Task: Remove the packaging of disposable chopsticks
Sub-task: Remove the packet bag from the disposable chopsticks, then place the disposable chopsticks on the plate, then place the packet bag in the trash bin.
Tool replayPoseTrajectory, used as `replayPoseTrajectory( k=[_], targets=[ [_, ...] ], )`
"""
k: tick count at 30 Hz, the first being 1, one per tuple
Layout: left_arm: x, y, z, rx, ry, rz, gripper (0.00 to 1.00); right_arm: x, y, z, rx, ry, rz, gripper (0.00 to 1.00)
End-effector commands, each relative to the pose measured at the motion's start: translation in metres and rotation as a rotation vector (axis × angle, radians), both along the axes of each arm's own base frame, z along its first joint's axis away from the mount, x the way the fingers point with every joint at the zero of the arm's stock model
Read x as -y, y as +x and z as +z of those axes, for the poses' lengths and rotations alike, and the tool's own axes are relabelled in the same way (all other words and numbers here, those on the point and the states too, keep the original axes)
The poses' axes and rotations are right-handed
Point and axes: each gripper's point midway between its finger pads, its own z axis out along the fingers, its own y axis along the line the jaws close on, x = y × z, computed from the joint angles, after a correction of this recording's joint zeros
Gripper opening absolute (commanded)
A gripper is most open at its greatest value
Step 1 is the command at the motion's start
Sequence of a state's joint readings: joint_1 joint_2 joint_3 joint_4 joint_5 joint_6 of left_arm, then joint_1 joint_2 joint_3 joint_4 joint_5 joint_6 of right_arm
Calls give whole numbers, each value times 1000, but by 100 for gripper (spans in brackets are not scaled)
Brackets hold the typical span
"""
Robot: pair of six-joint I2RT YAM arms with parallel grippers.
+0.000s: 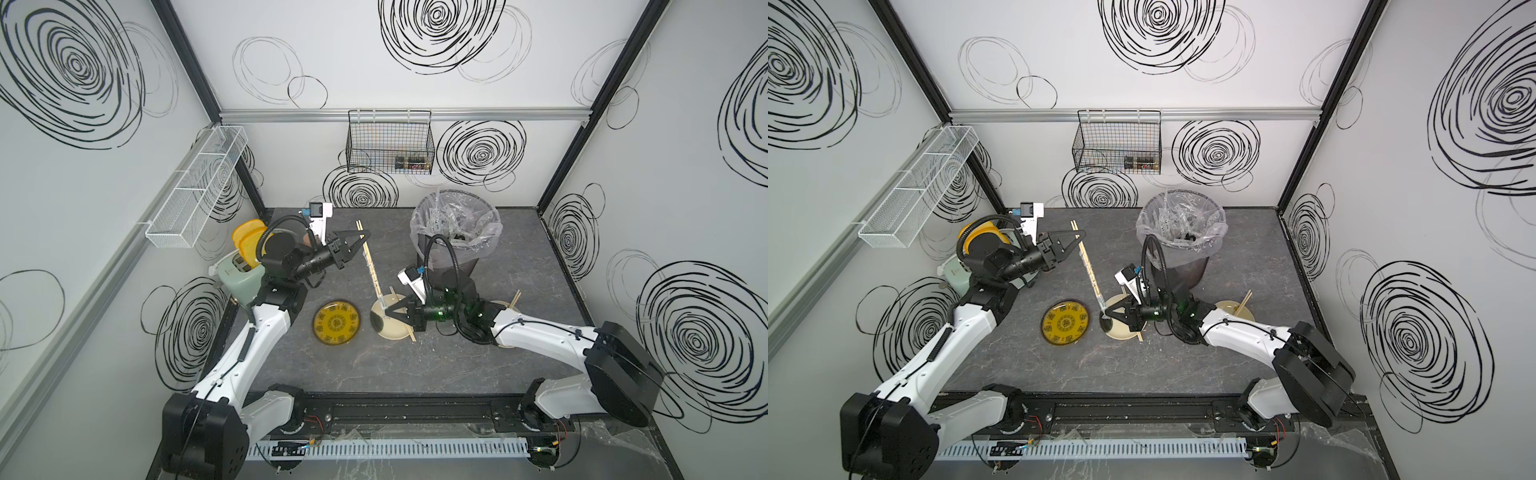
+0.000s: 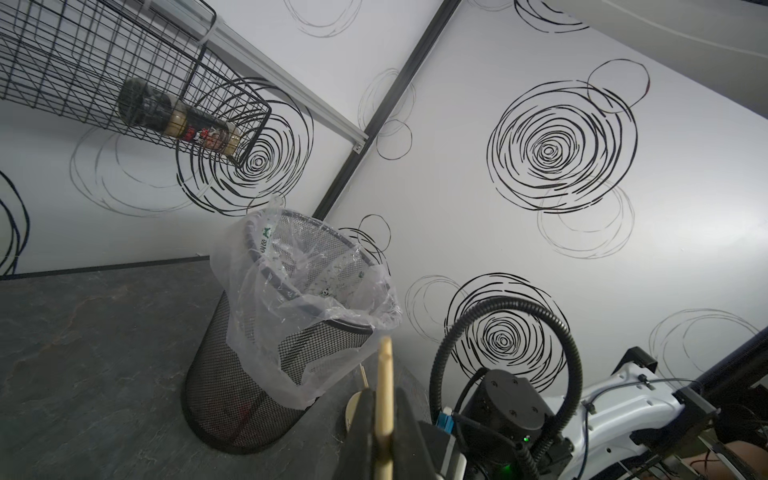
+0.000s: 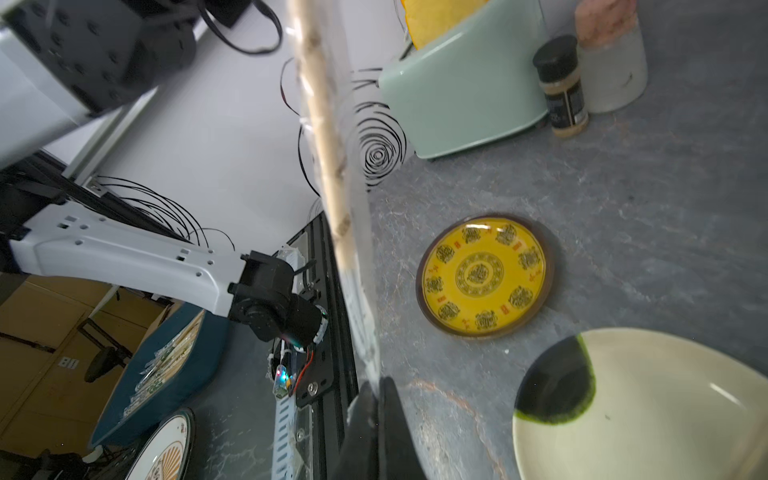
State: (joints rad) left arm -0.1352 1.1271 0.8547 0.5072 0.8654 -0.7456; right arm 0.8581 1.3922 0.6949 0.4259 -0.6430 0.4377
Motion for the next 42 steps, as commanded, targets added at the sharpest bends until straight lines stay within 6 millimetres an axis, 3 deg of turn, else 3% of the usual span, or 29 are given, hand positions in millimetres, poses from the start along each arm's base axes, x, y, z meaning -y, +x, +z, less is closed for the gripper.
replayPoseTrajectory(
  k=[1,6,11,14,18,20,22,25,30,35,39,42],
  targets=[
    [-13,-2,33,116,-47,55,0,10,-12,-25,-48,-66,-18,0],
    [-32,11,30,88,-67,139,0,24,-21,-42,-59,-132,-67,0],
    [-79,35,4,-20,-31,335,0,54,-19,-21,26,-160,-166,0],
    [-106,47,-21,-91,91,485,0,74,-12,20,156,-127,-248,0],
    [-107,48,-55,-183,235,524,0,104,20,116,350,-23,-437,0],
    [-105,44,-72,-225,254,523,0,118,41,153,403,-28,-500,0],
    [-109,41,-89,-270,283,547,0,132,60,184,463,-33,-565,0],
    [-108,35,-119,-352,342,551,0,155,102,206,472,-87,-680,0],
    [-103,27,-177,-479,542,545,0,181,170,183,309,-228,-748,0],
    [-101,28,-229,-606,654,533,0,201,228,129,175,-405,-780,0],
    [-103,34,-251,-643,700,550,0,198,248,106,142,-423,-763,0],
    [-106,36,-262,-670,722,564,0,186,249,98,110,-439,-718,0]
  ],
)
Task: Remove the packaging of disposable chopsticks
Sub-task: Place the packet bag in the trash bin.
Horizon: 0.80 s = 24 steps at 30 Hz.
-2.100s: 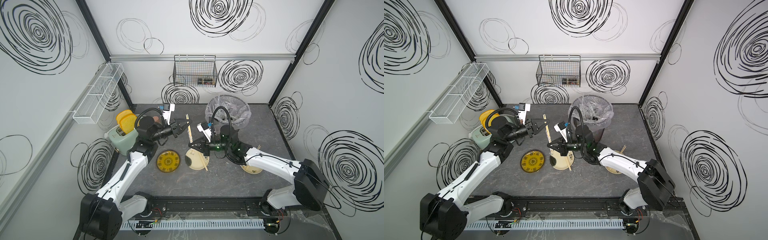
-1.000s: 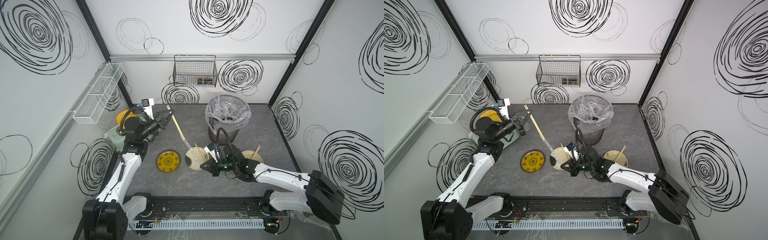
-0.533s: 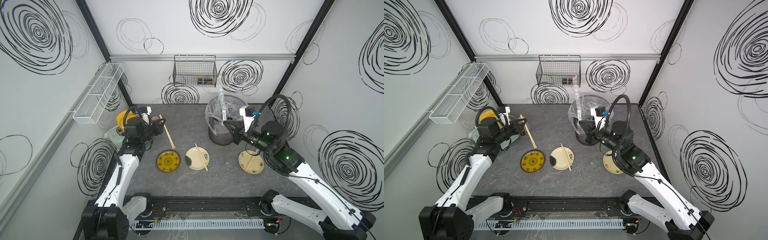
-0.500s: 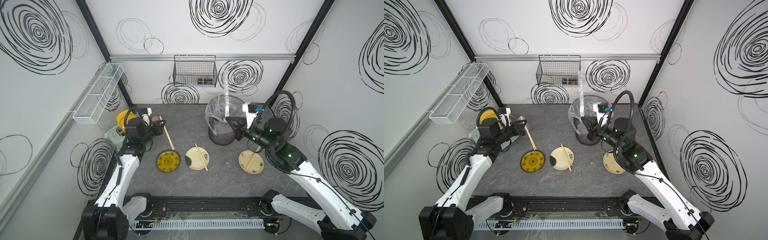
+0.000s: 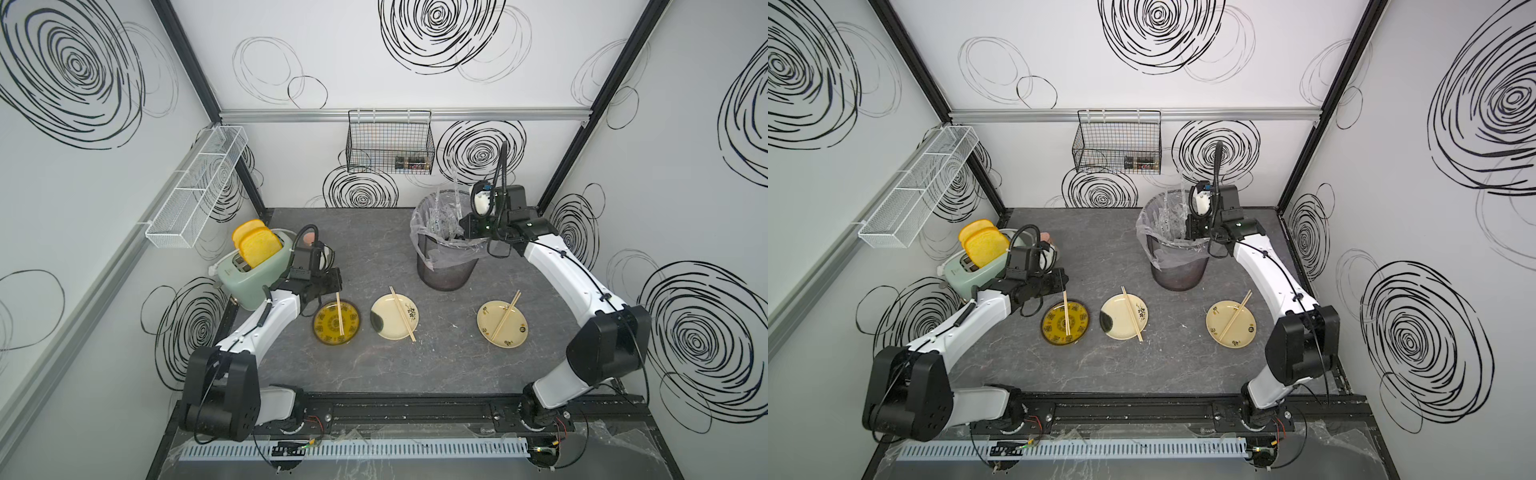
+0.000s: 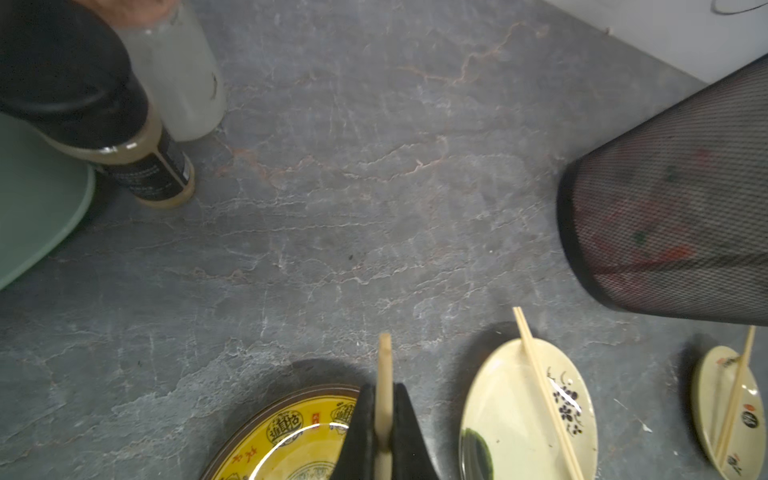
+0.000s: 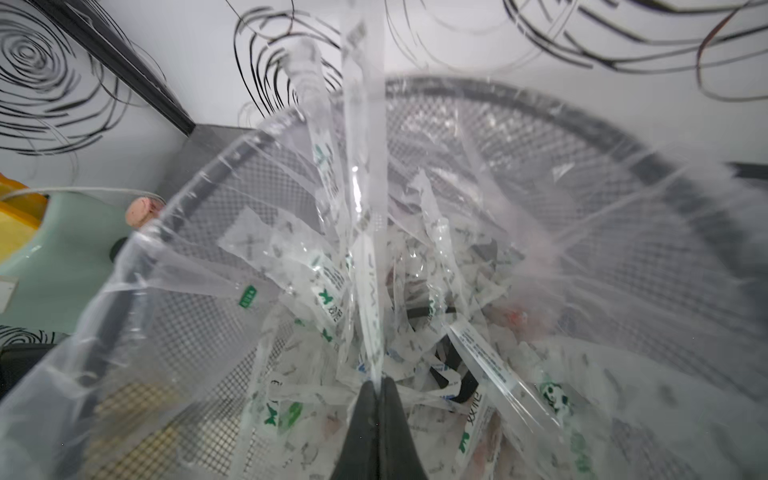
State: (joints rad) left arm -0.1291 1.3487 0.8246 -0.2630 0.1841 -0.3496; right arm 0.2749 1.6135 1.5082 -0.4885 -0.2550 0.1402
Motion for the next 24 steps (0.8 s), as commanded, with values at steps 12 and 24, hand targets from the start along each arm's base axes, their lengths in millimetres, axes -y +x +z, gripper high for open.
replayPoseTrajectory(
  k=[12,24],
  targets=[
    [-9,10,-28,-41,65,36,14,-10,-10,40,66,6,47,56],
    [-16,14,-37,-64,78,55,27,24,-53,129,319,115,-85,70]
  ],
)
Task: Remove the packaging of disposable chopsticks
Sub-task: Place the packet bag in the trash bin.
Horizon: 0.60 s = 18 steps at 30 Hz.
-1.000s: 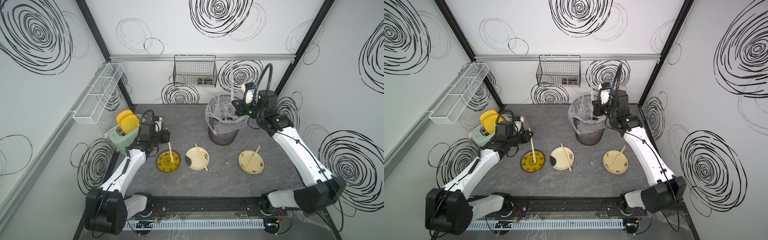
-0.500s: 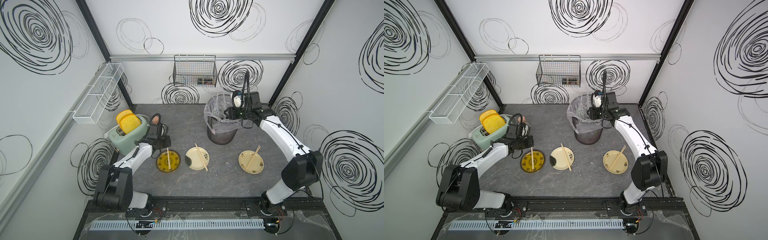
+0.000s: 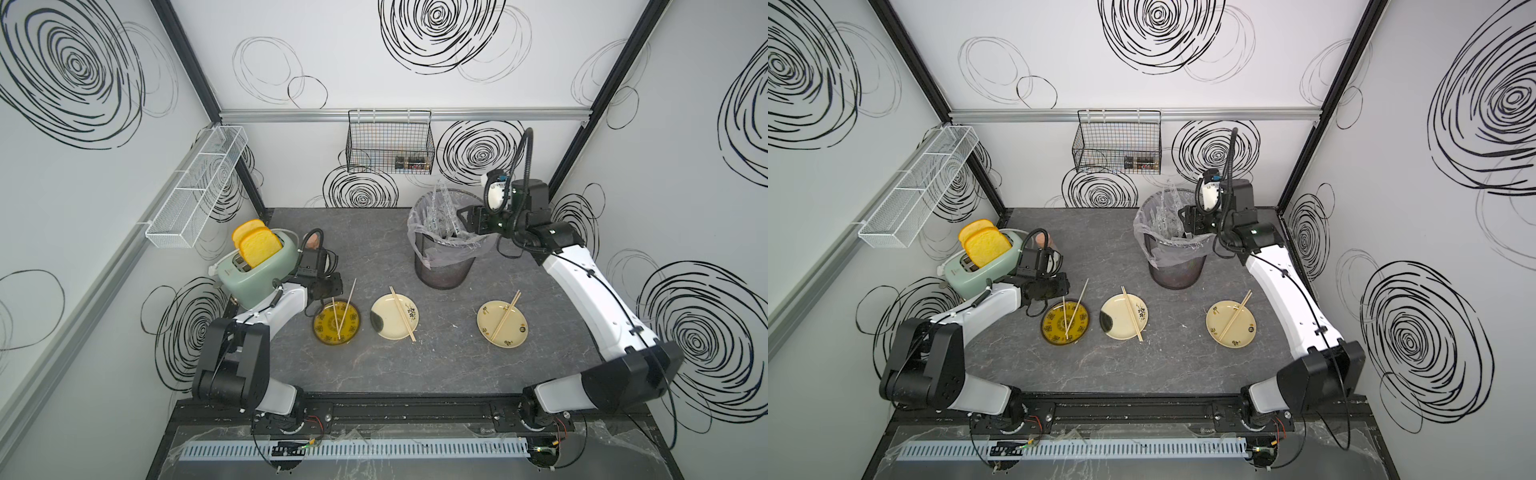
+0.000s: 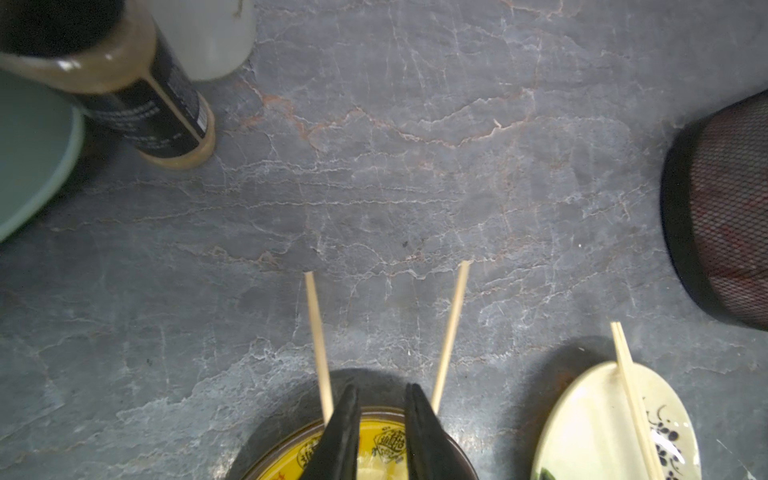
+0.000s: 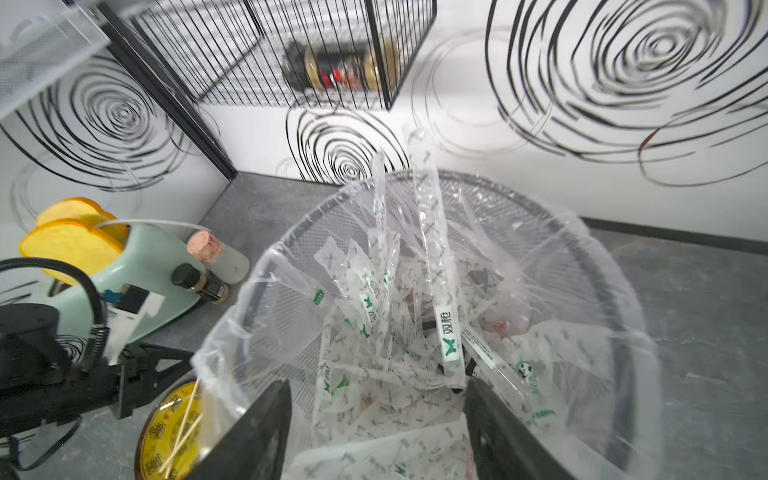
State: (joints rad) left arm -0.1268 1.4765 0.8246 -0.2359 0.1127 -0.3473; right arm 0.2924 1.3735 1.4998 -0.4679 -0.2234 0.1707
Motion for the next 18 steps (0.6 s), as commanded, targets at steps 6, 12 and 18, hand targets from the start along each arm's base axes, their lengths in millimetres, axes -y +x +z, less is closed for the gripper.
replayPoseTrajectory(
  k=[6,12,18],
  targets=[
    [-2,7,0,17,-1,4,31,55,-24,3,86,36,-207,70],
    [-4,3,6,43,3,21,43,58,-46,-44,-8,105,-226,70],
    [-1,-7,18,84,-17,22,57,83,-71,-101,-117,120,-328,69]
  ],
)
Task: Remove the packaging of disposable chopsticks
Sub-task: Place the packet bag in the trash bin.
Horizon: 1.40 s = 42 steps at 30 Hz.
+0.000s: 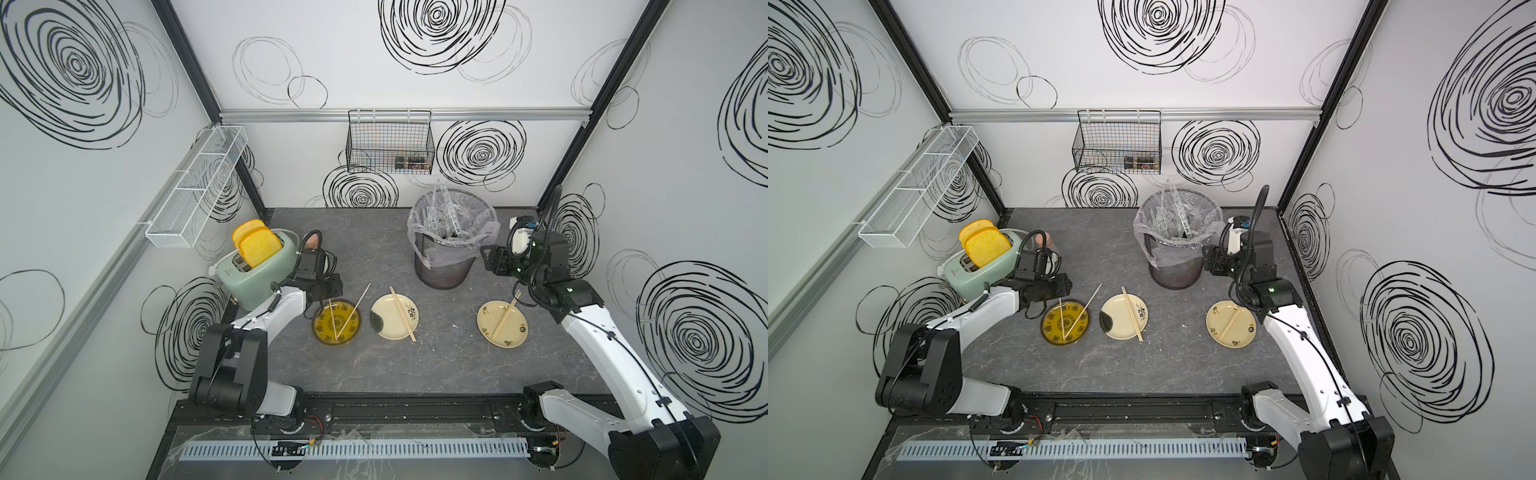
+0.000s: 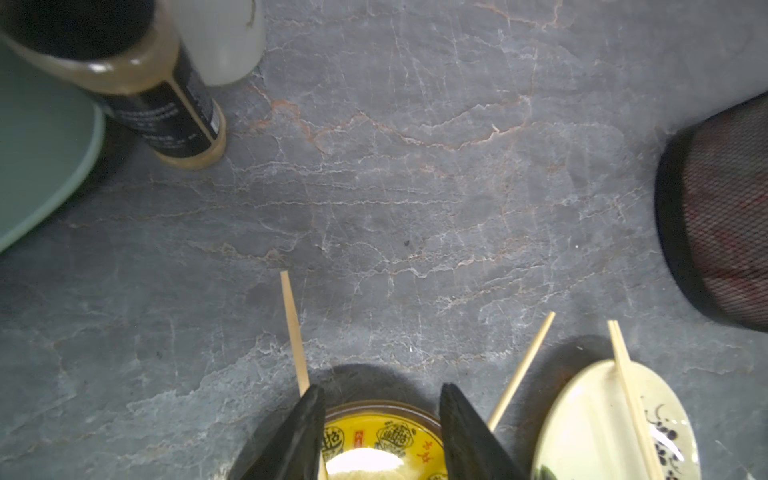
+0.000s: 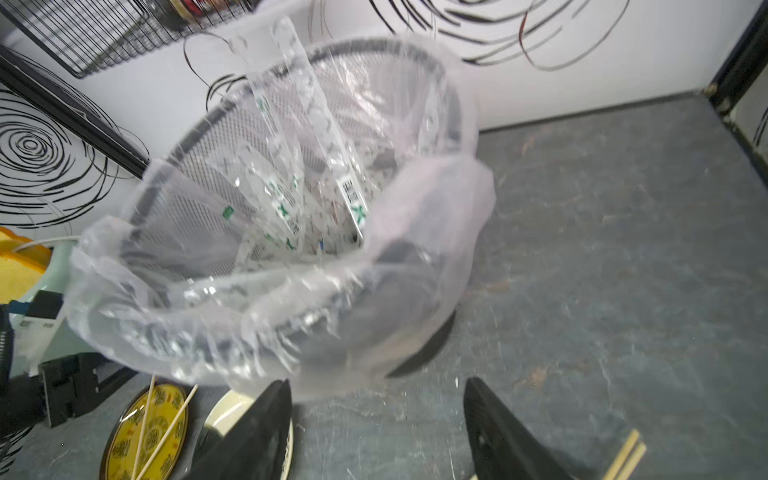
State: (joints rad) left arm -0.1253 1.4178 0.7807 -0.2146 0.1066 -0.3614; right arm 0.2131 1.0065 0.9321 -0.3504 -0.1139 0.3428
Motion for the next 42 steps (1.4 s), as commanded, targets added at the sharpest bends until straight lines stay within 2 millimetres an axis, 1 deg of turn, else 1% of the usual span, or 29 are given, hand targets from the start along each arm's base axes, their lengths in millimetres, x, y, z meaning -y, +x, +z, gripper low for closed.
replayPoseTrajectory(
  k=[1,3,5,6,7,11,13,15,19,22,26,28,30,34,39,42],
  targets=[
    [3,-5,9,41,-11,6,63,21,-8,-8,-9,40,-91,69],
    [7,-14,2,23,-35,-7,72,26,-11,-25,-60,43,-91,69],
    [10,-25,-6,2,-51,-7,78,27,-15,-36,-78,50,-88,68],
    [12,-30,-10,-10,-50,-8,83,28,-16,-38,-76,51,-89,69],
    [13,-35,-13,-25,-43,-6,92,29,-18,-40,-76,51,-92,69],
    [26,-51,-19,-41,-31,-25,94,29,-19,-44,-78,51,-87,69],
    [30,-54,-22,-40,-21,-35,94,28,-20,-46,-78,56,-78,69],
    [29,-54,-26,-52,3,-35,94,26,-20,-48,-78,60,-71,69],
    [24,-54,-36,-82,50,-29,89,24,-22,-51,-82,67,-59,69],
    [28,-53,-40,-88,64,-44,85,24,-23,-53,-80,67,-57,69],
    [33,-53,-46,-110,90,-68,83,24,-23,-54,-79,65,-54,69],
    [34,-54,-51,-120,102,-73,81,24,-22,-54,-77,66,-52,69],
    [33,-54,-55,-135,126,-71,76,23,-22,-54,-75,68,-49,69],
    [30,-51,-58,-142,188,-86,61,21,-22,-56,-78,72,-39,69],
    [29,-52,-63,-153,195,-87,42,21,-22,-56,-72,76,-36,70],
    [29,-53,-65,-158,193,-87,36,20,-22,-56,-71,77,-32,70]
  ],
)
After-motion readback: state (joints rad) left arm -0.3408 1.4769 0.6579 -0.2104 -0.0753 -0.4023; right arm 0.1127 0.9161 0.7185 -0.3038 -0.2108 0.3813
